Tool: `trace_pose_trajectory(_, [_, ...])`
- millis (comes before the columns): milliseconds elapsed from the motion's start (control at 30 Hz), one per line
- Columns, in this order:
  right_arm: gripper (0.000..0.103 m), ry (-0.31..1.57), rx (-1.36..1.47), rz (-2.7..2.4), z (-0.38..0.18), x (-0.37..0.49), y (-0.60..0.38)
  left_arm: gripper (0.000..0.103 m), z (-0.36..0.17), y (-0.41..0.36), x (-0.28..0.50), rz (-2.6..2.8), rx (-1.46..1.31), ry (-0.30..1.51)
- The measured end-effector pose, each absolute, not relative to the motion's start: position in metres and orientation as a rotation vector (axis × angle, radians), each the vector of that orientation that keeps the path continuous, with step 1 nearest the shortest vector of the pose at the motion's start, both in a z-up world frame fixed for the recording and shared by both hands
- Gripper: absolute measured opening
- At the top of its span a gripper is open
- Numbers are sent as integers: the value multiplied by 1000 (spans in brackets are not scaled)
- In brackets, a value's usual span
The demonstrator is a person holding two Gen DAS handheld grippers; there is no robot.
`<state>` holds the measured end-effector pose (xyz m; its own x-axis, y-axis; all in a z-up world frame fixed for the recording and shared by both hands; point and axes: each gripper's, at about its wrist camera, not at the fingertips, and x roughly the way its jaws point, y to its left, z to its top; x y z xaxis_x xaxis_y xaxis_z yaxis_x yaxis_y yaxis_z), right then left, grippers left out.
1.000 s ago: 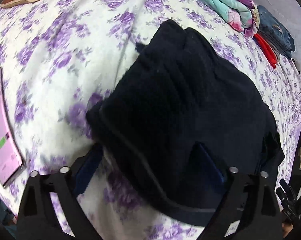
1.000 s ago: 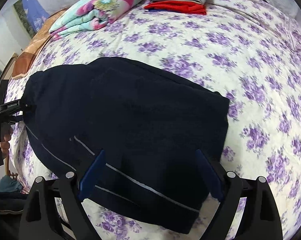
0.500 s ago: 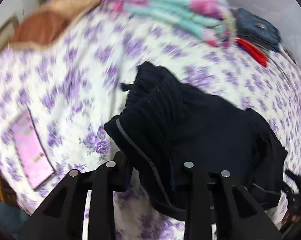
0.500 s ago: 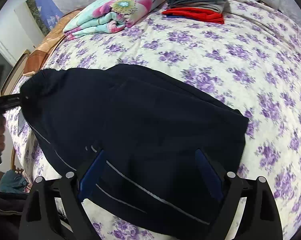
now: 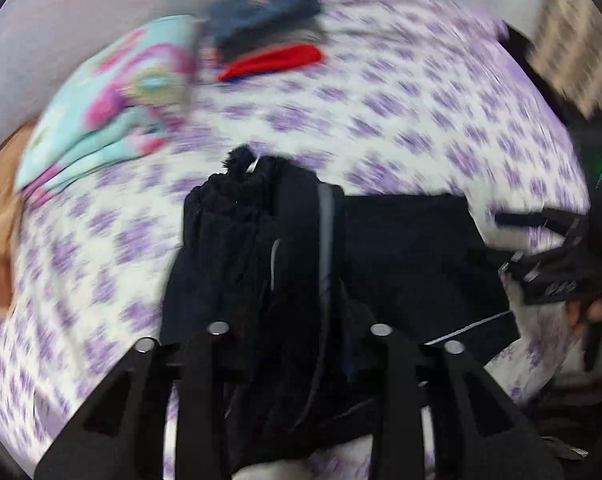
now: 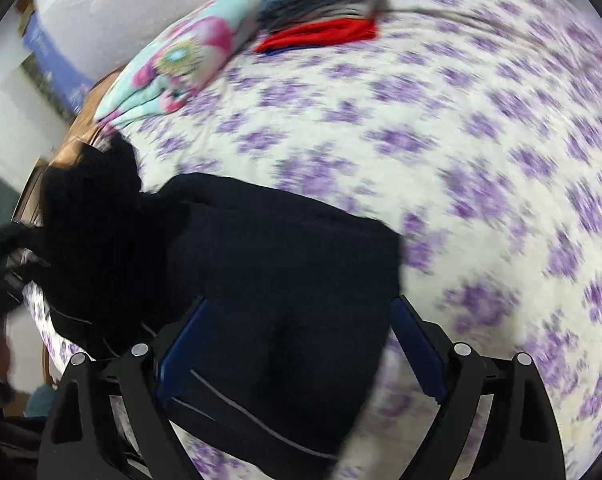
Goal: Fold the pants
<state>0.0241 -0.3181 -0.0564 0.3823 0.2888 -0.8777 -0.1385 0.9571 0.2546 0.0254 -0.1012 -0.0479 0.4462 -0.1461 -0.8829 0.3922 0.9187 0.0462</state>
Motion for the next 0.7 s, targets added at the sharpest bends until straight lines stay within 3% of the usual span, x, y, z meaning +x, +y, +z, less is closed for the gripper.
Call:
trace_pose_trajectory(33, [91,1165,162,253,-60,22,-328,48,-59,-107,25,-383,240,1078])
trace_pose_trajectory(100, [91,1188,176,235,-65,18,-338,50,-83,-118,31,-451,154,1198])
trace_pose_trajectory(133, [91,1197,186,227,-68,15,-344,64,-90,-121,34,-463,97,1247])
trace_pose_trajectory(200, [91,1206,209,217,-70,12,-353,77,-80,-121,32,-511,30,1206])
trace_pose_trajectory(367, [94,1196,358,290,-64,19,-356,93,-28,-97,20,-539,5,1043])
trace_pose_trajectory(533, [98,1211,572,429,-68,45,-325,94,-17,-26,32,-325,-80,1013])
trace_pose_trajectory(700, [98,1270,512,498,-78,67,-269,94,-51,42,26,-78,-192,1065])
